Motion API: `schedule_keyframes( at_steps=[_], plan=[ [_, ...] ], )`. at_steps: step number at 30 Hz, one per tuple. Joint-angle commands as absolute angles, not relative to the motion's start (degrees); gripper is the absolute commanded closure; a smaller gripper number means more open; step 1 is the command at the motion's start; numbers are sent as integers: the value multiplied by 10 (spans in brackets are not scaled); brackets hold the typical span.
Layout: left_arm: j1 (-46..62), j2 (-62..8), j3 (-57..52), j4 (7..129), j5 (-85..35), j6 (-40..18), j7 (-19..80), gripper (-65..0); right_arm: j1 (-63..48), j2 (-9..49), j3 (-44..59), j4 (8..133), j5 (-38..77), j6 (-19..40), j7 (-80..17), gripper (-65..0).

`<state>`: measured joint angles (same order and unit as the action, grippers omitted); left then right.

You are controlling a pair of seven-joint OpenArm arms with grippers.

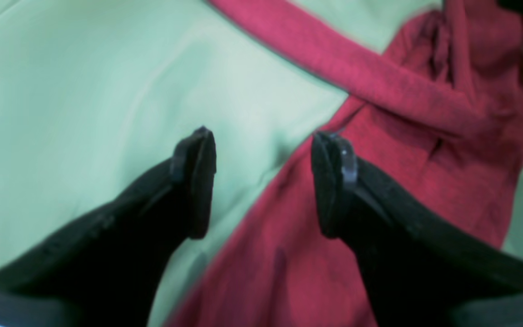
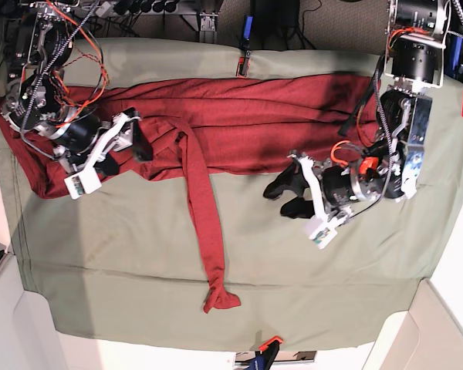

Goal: Fold the T-shirt properly
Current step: 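Grasp the sleeve with the left gripper and lift it across the shirt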

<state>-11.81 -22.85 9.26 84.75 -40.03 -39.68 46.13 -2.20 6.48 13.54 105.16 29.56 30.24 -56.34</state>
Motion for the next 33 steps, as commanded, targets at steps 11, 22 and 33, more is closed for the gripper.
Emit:
schedule_keyframes(
  at_steps=[11, 22, 33],
  plan=[
    [-281, -75, 107, 567, -288, -352, 380, -396, -26, 129, 259, 1062, 341, 302, -566, -433],
    [-284, -9, 107, 538, -254, -319, 366, -396, -37, 144, 259, 1062, 349, 298, -569, -433],
    [-284, 9, 107, 522, -200, -306, 353, -255, -37, 144, 259, 1062, 350, 298, -575, -433]
  ],
)
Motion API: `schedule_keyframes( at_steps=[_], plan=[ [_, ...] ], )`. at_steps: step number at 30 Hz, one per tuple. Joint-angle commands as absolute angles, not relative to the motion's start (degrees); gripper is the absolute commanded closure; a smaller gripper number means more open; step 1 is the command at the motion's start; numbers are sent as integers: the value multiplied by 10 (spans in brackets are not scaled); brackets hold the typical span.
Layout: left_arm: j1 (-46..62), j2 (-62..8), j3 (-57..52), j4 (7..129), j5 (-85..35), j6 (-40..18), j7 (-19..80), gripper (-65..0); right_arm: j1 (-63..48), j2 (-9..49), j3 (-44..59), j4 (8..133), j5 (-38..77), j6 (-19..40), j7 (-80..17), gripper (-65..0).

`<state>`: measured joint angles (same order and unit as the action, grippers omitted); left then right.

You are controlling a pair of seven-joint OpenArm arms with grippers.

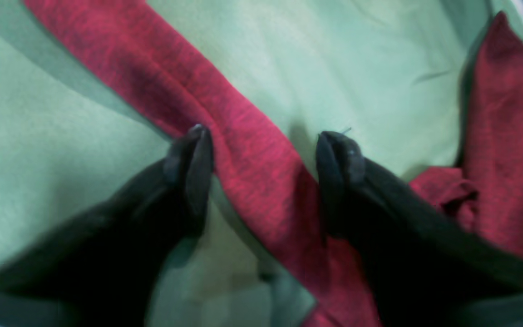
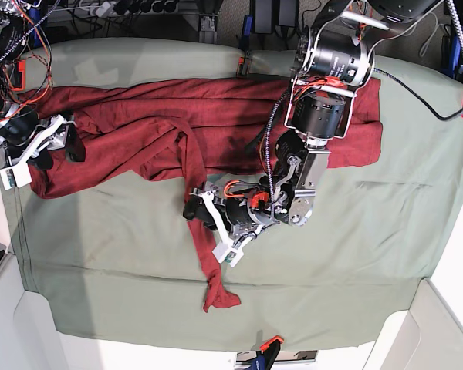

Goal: Fold the T-shirt properly
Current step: 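Grasp the sleeve with the left gripper and lift it across the shirt, then lay the sleeve onto the strip and move the left gripper to the shirt end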

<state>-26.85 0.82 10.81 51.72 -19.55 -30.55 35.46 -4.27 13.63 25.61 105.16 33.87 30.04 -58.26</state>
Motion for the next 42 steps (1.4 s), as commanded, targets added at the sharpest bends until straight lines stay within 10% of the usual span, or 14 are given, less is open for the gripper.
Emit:
schedule_keyframes(
  at_steps=[1, 3, 35, 40, 42],
  plan=[
    [-284, 9, 107, 522, -189, -306, 348, -157, -37, 144, 259, 1062, 350, 298, -575, -433],
    [-284, 9, 107, 522, -172, -306, 348, 0, -37, 144, 259, 1062, 350, 298, -575, -433],
    [11, -247, 85, 1018, -329, -387, 536, 0, -36, 144, 259, 1062, 345, 298, -574, -433],
    [6, -246, 86, 1018, -346, -374, 521, -325, -37, 144, 259, 1062, 345, 298, -572, -433],
    [-3, -246, 86, 1018, -345, -366, 502, -357, -37, 144, 259, 1062, 345, 298, -572, -433]
  ],
)
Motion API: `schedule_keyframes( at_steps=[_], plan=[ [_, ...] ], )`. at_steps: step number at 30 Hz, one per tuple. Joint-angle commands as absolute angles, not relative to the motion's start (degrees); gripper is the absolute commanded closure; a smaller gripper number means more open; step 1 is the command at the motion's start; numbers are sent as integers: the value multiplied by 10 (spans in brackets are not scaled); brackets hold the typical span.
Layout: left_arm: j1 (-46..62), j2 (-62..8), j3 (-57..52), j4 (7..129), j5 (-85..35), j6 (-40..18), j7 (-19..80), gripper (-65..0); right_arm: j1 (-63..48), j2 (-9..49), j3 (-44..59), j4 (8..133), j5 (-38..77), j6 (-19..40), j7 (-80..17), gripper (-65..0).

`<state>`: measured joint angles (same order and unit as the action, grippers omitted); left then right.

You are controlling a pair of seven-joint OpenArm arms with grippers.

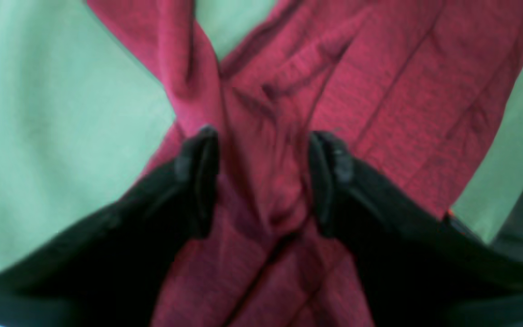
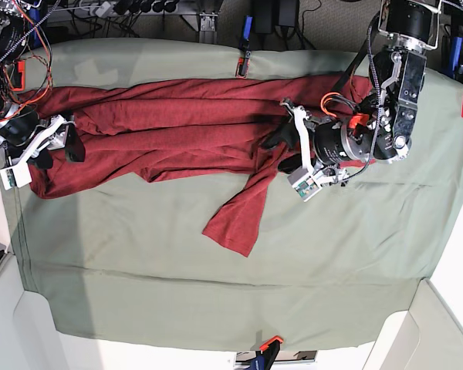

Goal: Fold the T-shirt properly
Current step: 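Lay the sleeve onto the strip and move the left gripper to the shirt end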

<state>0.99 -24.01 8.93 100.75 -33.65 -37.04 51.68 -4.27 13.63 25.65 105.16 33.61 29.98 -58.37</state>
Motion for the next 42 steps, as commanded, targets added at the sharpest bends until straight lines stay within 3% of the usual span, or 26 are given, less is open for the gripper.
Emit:
schedule_keyframes(
  at_steps=[1, 9, 16, 20, 25, 33, 42],
  plan=[
    [-12, -246, 86, 1018, -345, -367, 494, -356, -37, 144, 259, 1062, 345, 298, -572, -433],
    [-124, -196, 86, 967, -316, -366, 427, -356, -37, 144, 259, 1062, 345, 298, -573, -433],
    [-219, -109, 86, 766, -201, -366, 345, -357, -37, 144, 259, 1062, 345, 298, -573, -433],
    [-262, -102, 86, 638, -151, -352, 286, -357, -37, 144, 259, 1062, 345, 298, -576, -433],
    [-294, -103, 86, 532, -141, -340, 280, -394, -37, 144, 259, 1062, 350, 298, -577, -433],
    [-294, -96, 86, 517, -209, -354, 313, -394, -37, 144, 259, 1062, 351, 298, -577, -433],
    [-293, -33, 86, 517, -216, -362, 339, -389, -37, 144, 259, 1062, 351, 298, -579, -433]
  ],
)
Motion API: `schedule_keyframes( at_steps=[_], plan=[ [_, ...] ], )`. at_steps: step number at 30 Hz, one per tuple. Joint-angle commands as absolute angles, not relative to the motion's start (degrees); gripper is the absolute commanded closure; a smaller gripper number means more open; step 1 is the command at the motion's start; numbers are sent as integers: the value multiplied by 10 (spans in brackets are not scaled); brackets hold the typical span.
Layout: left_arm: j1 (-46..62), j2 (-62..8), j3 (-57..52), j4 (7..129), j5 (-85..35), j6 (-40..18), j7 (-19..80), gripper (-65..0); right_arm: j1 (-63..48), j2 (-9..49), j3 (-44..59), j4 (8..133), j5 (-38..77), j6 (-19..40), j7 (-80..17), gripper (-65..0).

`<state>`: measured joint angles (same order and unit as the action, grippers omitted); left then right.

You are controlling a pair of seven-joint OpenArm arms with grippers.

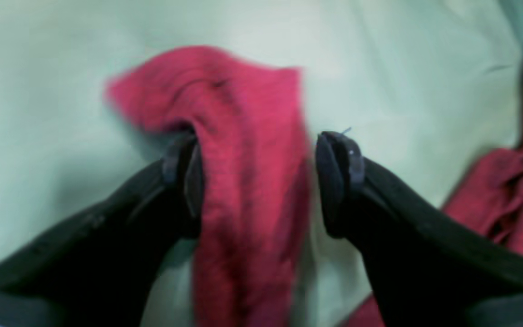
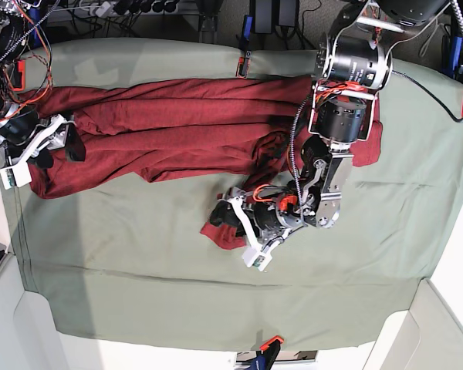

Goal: Fold the T-shirt properly
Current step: 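Lay the sleeve onto the strip and move the left gripper to the shirt end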

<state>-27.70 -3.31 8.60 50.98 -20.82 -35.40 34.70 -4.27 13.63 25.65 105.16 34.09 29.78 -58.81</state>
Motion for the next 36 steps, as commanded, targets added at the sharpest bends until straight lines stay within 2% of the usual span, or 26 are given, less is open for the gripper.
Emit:
schedule_keyframes(
  at_steps=[1, 2, 5, 6, 9, 13, 18, 26, 31, 36],
  plan=[
    [-293, -30, 86, 517, -216, -362, 339, -372, -37, 144, 259, 1062, 351, 298, -580, -433],
    [-293, -29, 86, 517, -214, -362, 339, -317, -37, 144, 259, 1062, 351, 298, -581, -433],
    [-293, -29, 85, 517, -188, -362, 340, -46, -37, 144, 259, 1062, 351, 298, -582, -433],
    [-294, -30, 85, 517, -179, -362, 342, 0, -37, 144, 259, 1062, 351, 298, -581, -433],
    [-294, -35, 85, 525, -185, -362, 373, 0, -37, 144, 259, 1062, 351, 298, -581, -433],
    [-290, -63, 85, 588, -254, -374, 432, 0, -37, 144, 259, 1062, 349, 298, -577, -433],
    [-230, -129, 85, 771, -339, -384, 513, 0, -41, 144, 259, 1062, 349, 298, -577, -433],
    [-61, -235, 73, 1019, -337, -379, 530, 0, -43, 144, 259, 1062, 349, 298, -574, -433],
    [49, -243, -19, 1092, -337, -380, 529, 0, -43, 144, 259, 1062, 349, 298, -570, -433],
    [120, -243, -122, 1101, -372, -400, 529, 0, -43, 144, 259, 1062, 349, 298, -570, -433]
  ],
)
